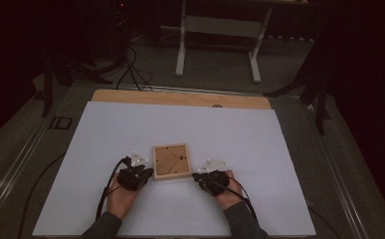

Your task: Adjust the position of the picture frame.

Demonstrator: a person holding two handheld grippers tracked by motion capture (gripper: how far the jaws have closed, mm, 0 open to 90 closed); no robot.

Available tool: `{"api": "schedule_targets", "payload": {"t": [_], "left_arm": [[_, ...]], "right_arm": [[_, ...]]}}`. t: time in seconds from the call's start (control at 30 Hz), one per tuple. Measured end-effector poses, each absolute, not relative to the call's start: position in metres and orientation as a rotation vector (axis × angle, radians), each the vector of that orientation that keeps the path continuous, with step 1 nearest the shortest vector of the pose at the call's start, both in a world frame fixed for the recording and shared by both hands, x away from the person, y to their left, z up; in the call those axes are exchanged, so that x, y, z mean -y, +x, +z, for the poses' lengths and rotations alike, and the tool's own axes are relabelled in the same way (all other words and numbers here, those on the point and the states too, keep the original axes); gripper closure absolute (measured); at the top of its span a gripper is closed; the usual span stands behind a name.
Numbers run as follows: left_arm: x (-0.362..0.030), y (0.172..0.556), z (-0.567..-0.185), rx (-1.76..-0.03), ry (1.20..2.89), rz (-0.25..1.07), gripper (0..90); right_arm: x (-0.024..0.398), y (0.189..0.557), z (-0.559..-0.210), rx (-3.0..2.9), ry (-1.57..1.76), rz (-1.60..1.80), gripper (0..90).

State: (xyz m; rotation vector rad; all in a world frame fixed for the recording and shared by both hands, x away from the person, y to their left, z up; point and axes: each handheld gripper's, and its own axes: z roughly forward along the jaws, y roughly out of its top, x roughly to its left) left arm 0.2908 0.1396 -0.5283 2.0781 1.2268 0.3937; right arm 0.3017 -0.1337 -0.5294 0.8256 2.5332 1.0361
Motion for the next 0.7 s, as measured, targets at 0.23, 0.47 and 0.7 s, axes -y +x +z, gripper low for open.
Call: {"api": "schedule_targets", "payload": {"t": [0.23, 0.47, 0.7], "left_arm": [[-0.133, 0.296, -0.529, -1.228, 2.079, 0.435, 89.6], [-0.128, 0.304, -0.530, -1.214, 2.075, 0.436, 89.6], [-0.125, 0.306, -0.530, -1.208, 2.069, 0.440, 89.7]], "right_arm": [[0.135, 0.302, -0.530, -2.532, 0.822, 1.025, 89.6], [0.140, 0.305, -0.530, -2.522, 0.842, 1.020, 89.6], [0.143, 0.307, -0.530, -2.509, 0.867, 1.016, 89.6]]}}
